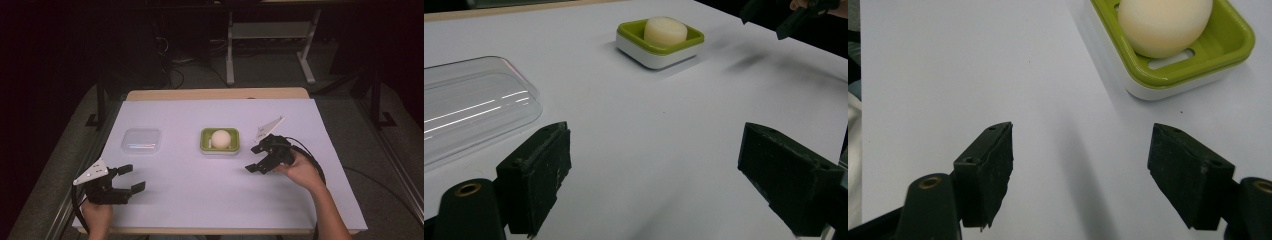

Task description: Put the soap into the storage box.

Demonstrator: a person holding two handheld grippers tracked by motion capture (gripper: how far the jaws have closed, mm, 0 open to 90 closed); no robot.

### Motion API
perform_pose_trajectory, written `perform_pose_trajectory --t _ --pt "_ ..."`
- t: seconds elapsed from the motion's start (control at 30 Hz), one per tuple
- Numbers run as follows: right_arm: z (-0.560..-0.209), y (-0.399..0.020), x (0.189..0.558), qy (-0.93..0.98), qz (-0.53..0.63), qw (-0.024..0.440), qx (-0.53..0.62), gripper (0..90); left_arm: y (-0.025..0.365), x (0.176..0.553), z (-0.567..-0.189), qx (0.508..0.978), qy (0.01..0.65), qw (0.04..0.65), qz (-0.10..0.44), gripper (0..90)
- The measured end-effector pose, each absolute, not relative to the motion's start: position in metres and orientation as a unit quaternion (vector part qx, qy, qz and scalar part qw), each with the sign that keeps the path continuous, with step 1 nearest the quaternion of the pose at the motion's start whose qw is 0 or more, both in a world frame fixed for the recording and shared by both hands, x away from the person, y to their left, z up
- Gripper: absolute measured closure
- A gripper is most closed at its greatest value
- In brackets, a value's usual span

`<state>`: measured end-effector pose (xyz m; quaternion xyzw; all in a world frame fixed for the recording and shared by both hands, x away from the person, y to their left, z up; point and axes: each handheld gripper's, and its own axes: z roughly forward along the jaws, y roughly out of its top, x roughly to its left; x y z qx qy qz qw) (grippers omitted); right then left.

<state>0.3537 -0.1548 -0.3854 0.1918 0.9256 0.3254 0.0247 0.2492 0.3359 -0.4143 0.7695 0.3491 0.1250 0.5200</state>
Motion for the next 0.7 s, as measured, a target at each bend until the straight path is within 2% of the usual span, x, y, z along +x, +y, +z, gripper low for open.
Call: perform_pose_trajectory --t 0.7 --pt "-0.406 -0.185 0.315 0.915 0.338 0.025 0.220 25.3 0.331 0.248 -0.414 0.773 0.348 0.515 0.126 13.1"
